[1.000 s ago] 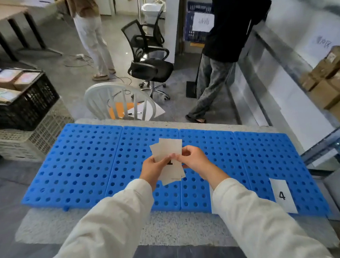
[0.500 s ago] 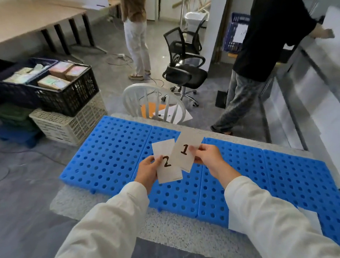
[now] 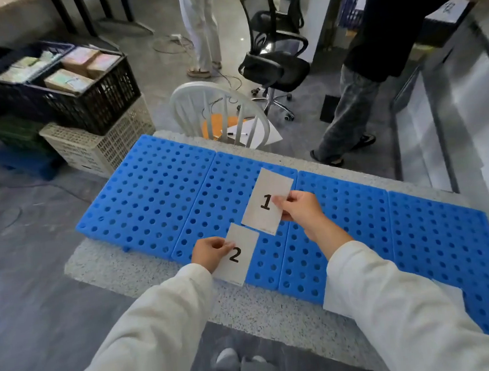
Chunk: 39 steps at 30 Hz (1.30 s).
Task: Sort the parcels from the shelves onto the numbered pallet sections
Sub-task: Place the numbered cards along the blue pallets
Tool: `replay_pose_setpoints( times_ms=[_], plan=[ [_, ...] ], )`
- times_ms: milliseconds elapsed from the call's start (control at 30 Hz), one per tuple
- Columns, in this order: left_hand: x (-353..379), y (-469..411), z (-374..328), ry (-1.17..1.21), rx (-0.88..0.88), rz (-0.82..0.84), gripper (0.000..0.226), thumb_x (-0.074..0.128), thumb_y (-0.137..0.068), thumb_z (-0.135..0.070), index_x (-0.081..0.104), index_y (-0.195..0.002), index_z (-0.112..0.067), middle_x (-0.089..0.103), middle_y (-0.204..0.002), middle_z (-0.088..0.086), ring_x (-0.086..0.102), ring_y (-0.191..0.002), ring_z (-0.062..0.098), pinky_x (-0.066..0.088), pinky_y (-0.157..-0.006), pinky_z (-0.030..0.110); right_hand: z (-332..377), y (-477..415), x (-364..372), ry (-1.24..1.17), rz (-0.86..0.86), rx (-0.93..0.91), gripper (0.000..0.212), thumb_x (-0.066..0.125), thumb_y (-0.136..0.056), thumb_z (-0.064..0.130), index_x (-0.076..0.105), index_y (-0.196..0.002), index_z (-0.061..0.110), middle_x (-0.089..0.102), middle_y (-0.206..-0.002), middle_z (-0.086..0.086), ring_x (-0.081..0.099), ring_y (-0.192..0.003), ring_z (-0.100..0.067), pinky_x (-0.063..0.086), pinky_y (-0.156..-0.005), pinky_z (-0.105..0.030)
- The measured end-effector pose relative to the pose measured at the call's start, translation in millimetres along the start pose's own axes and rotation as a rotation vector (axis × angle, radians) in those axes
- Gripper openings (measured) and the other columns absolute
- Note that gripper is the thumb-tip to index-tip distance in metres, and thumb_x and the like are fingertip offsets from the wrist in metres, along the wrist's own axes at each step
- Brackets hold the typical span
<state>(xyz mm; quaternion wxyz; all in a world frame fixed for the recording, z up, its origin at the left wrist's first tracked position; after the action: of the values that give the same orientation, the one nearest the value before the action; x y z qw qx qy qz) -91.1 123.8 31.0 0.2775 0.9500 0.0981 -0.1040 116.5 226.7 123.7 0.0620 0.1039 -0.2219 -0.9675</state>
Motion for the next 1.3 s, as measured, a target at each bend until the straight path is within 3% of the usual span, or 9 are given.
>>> replay_pose_setpoints(
  times_ms=[167, 300, 500, 667, 767, 867, 1033, 1200, 1300],
  plan=[
    [14, -8, 32, -0.075, -0.044, -0.076, 0.014, 0.074, -0.083, -0.026, 0.073, -0.081, -0.012, 0.072, -0.079, 0.001, 0.064, -0.072, 0.017, 0.055, -0.079, 0.039, -12, -4, -5, -0.001, -0.012, 0.011, 0.002, 0.068, -0.089, 0.014, 0.068, -0.09, 0.013, 0.073, -0.09, 0.001, 0.071, -0.078, -0.01, 0.057, -0.058, -0.02],
    [20, -15, 43, -0.09, -0.058, -0.174, 0.012, 0.075, -0.081, -0.034, 0.072, -0.08, -0.023, 0.071, -0.086, -0.004, 0.065, -0.085, 0.021, 0.051, -0.087, 0.041, -20, -4, -3, -0.002, 0.029, 0.025, 0.003, 0.069, -0.089, 0.015, 0.069, -0.091, 0.013, 0.073, -0.088, 0.003, 0.072, -0.076, -0.008, 0.055, -0.058, -0.018],
    [25, -29, 47, -0.208, -0.074, -0.227, 0.02, 0.071, -0.083, -0.042, 0.072, -0.092, -0.024, 0.06, -0.101, -0.005, 0.042, -0.11, 0.022, 0.038, -0.098, 0.042, -32, -6, -2, -0.001, 0.028, 0.042, 0.005, 0.068, -0.089, 0.013, 0.068, -0.093, 0.01, 0.073, -0.089, 0.001, 0.071, -0.077, -0.009, 0.056, -0.059, -0.018],
    [22, -31, 40, -0.312, 0.018, -0.312, 0.032, 0.079, -0.076, -0.033, 0.061, -0.102, -0.028, 0.054, -0.096, -0.005, 0.043, -0.099, 0.018, 0.039, -0.089, 0.037, -40, -6, 0, 0.001, 0.036, 0.05, 0.009, 0.069, -0.089, 0.013, 0.069, -0.096, 0.007, 0.073, -0.089, 0.001, 0.071, -0.074, -0.007, 0.054, -0.057, -0.017],
    [15, -28, 27, -0.207, 0.11, -0.325, 0.031, 0.075, -0.081, -0.028, 0.058, -0.107, -0.027, 0.053, -0.1, -0.007, 0.045, -0.097, 0.015, 0.038, -0.087, 0.032, -40, -4, 2, 0.018, 0.046, 0.056, 0.006, 0.069, -0.089, 0.014, 0.069, -0.093, 0.01, 0.073, -0.089, 0.001, 0.072, -0.073, -0.006, 0.055, -0.058, -0.018],
    [4, -20, 4, 0.122, 0.085, -0.186, 0.013, 0.061, -0.093, -0.026, 0.069, -0.098, -0.017, 0.068, -0.095, 0.0, 0.061, -0.091, 0.019, 0.049, -0.076, 0.025, -36, -2, 10, 0.034, 0.04, 0.056, 0.006, 0.068, -0.089, 0.013, 0.068, -0.094, 0.009, 0.072, -0.091, -0.001, 0.071, -0.076, -0.009, 0.056, -0.059, -0.02],
    [-15, 3, -36, 0.338, 0.065, 0.054, 0.032, 0.059, -0.092, -0.043, 0.077, -0.092, -0.017, 0.076, -0.091, -0.002, 0.071, -0.083, 0.01, 0.053, -0.064, 0.014, -24, -1, 57, 0.017, 0.036, 0.049, 0.017, 0.068, -0.09, 0.017, 0.068, -0.103, 0.006, 0.072, -0.101, -0.007, 0.069, -0.088, -0.019, 0.056, -0.073, -0.028],
    [-63, 7, -54, 0.341, 0.186, -0.068, 0.017, 0.072, -0.085, -0.024, 0.074, -0.092, -0.008, 0.073, -0.086, 0.005, 0.064, -0.078, 0.015, 0.05, -0.068, 0.021, 7, 1, 115, 0.0, 0.102, -0.01, 0.019, 0.068, -0.09, 0.019, 0.068, -0.102, 0.005, 0.072, -0.1, -0.011, 0.07, -0.091, -0.026, 0.058, -0.083, -0.041],
    [-101, -6, -58, 0.365, 0.193, -0.123, 0.017, 0.072, -0.085, -0.021, 0.073, -0.091, -0.005, 0.071, -0.081, 0.001, 0.061, -0.068, 0.008, 0.047, -0.063, 0.019, 31, -8, 141, 0.04, 0.112, -0.038, 0.026, 0.068, -0.089, 0.029, 0.067, -0.099, 0.005, 0.071, -0.09, -0.008, 0.067, -0.076, -0.02, 0.06, -0.071, -0.033]
  ],
)
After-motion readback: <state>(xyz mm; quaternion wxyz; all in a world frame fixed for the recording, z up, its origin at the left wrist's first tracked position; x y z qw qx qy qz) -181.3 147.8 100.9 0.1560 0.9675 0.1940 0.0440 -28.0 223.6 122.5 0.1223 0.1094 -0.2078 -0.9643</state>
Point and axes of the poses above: each hand's wrist, its own y-axis away from the middle knuckle, its own x-axis out of the palm, z = x × y, the point moved 4 cm from there along -y, towards the middle knuckle
